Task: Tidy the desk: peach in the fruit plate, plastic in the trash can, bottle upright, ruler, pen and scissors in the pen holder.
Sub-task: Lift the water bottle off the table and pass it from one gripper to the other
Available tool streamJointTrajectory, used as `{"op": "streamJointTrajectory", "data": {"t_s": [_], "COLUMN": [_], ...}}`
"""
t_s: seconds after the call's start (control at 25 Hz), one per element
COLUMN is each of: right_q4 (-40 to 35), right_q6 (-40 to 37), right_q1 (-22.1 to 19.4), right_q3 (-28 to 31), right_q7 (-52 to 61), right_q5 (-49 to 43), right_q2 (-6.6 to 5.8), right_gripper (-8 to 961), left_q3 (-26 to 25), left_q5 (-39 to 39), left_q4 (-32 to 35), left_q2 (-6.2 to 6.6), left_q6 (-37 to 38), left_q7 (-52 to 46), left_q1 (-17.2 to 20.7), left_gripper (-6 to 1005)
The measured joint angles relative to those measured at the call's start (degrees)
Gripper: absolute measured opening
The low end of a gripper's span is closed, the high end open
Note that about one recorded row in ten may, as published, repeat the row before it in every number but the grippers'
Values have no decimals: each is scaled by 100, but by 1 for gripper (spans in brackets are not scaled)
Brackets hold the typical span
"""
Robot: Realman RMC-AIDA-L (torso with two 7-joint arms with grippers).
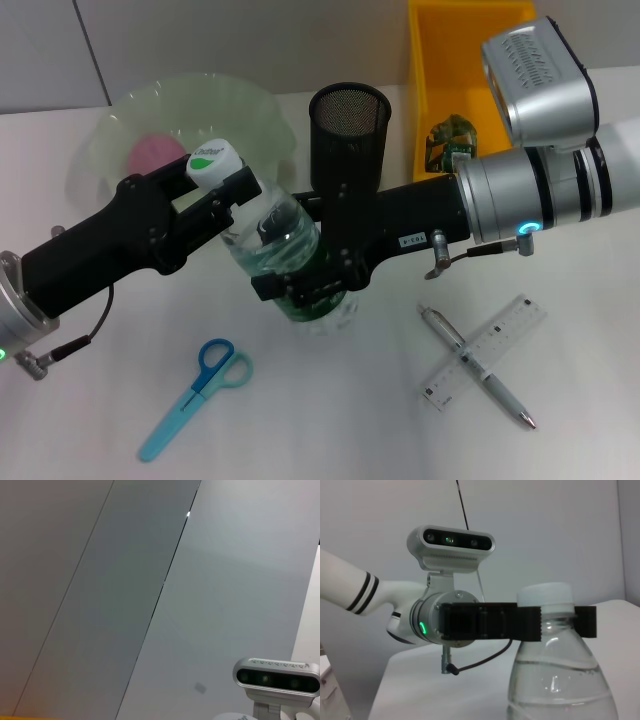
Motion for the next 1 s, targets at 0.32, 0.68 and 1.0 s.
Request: {"op": "streamJointTrajectory", "data": {"t_s": [0.32,0.68,1.0], "right_q4": [-261,-408,-733], "right_q6": [113,169,266], "right_q1": [-16,-31,-213], "right_q3": [-323,-361,-436], "right_q7": [-8,-2,-9], "right_q5": [-37,-32,-35], "right_q2": [-6,-16,-18], "right_gripper": [807,808,816], "left_q3": [-6,-58,-103], "left_q5": [-3,-12,-13], "left_q4": [29,39,45], "left_q2": [22,21,34], "left_q6": [-20,-42,-181], "left_q7": [-67,-67,-74], "left_q1": [16,21,50], "left_gripper": [450,454,458]}}
